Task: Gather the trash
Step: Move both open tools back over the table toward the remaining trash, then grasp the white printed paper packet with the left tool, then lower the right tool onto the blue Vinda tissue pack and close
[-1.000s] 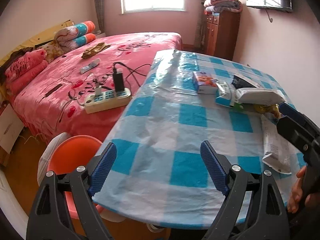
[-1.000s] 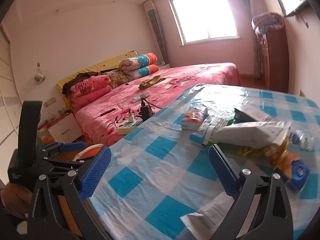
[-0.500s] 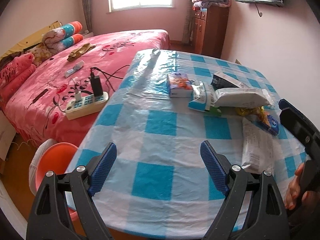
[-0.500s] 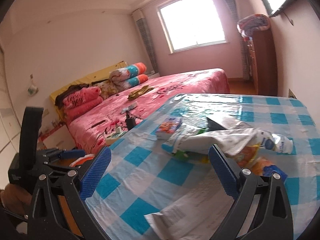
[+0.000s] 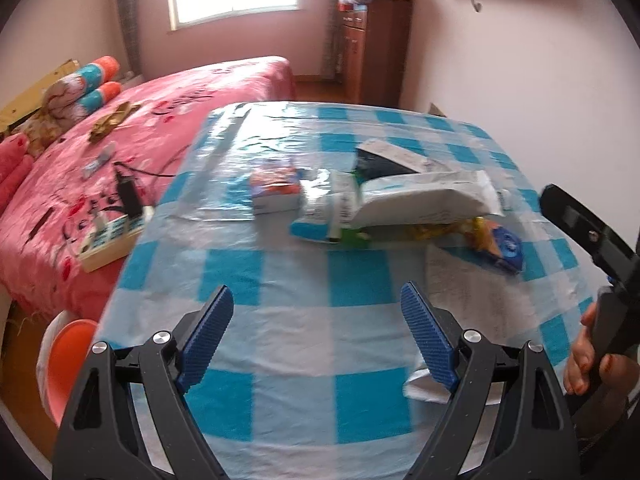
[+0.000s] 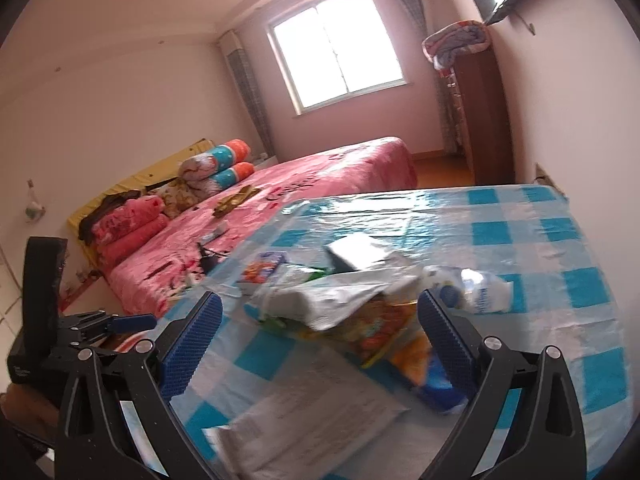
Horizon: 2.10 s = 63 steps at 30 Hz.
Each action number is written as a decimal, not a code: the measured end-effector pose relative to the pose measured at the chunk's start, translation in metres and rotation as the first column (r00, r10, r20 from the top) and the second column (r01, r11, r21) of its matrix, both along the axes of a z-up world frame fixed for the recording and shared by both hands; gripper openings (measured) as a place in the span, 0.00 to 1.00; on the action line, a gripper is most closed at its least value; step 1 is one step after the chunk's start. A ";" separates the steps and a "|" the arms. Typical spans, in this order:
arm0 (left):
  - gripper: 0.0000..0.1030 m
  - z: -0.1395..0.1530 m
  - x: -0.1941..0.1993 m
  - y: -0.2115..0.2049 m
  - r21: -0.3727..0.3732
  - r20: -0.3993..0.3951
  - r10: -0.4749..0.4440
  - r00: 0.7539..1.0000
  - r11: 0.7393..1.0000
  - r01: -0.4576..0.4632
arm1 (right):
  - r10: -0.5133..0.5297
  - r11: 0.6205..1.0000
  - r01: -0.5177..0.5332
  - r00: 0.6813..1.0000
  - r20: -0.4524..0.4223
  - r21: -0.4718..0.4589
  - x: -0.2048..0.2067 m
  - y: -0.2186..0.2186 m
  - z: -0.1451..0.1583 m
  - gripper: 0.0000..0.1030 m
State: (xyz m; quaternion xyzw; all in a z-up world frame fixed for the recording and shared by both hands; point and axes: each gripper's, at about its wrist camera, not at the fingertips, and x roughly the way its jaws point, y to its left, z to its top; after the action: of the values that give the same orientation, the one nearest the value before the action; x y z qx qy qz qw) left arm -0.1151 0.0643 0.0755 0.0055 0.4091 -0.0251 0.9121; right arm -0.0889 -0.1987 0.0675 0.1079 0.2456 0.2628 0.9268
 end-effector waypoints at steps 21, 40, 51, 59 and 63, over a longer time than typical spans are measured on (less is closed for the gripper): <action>0.84 -0.041 0.013 -0.087 -0.130 -0.188 -0.378 0.907 0.924 0.358 | -0.018 0.994 -0.002 0.984 -0.176 -0.109 0.039 -0.052 -0.047 0.94; 0.84 -0.065 0.024 -0.118 -0.008 -0.274 -0.377 0.885 0.921 0.390 | -0.007 0.974 -0.058 0.958 -0.286 -0.217 0.053 -0.037 -0.069 0.94; 0.77 -0.067 0.027 -0.117 0.069 -0.223 -0.310 0.924 0.941 0.332 | -0.019 0.957 -0.074 0.949 -0.316 -0.280 0.062 -0.028 -0.075 0.94; 0.74 -0.064 0.026 -0.101 0.044 -0.220 -0.273 0.936 0.956 0.289 | -0.026 0.928 -0.085 0.957 -0.290 -0.363 0.058 -0.016 -0.076 0.75; 0.74 -0.059 0.021 -0.085 0.019 -0.214 -0.255 0.943 0.964 0.265 | -0.017 0.916 -0.096 0.961 -0.277 -0.391 0.056 -0.012 -0.076 0.68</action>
State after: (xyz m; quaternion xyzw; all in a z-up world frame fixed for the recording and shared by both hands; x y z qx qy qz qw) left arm -0.0944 -0.0209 0.0161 0.0784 0.4989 -0.1357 0.8524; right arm -0.0331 -0.2106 -0.0089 -0.0536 0.4224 0.2084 0.8805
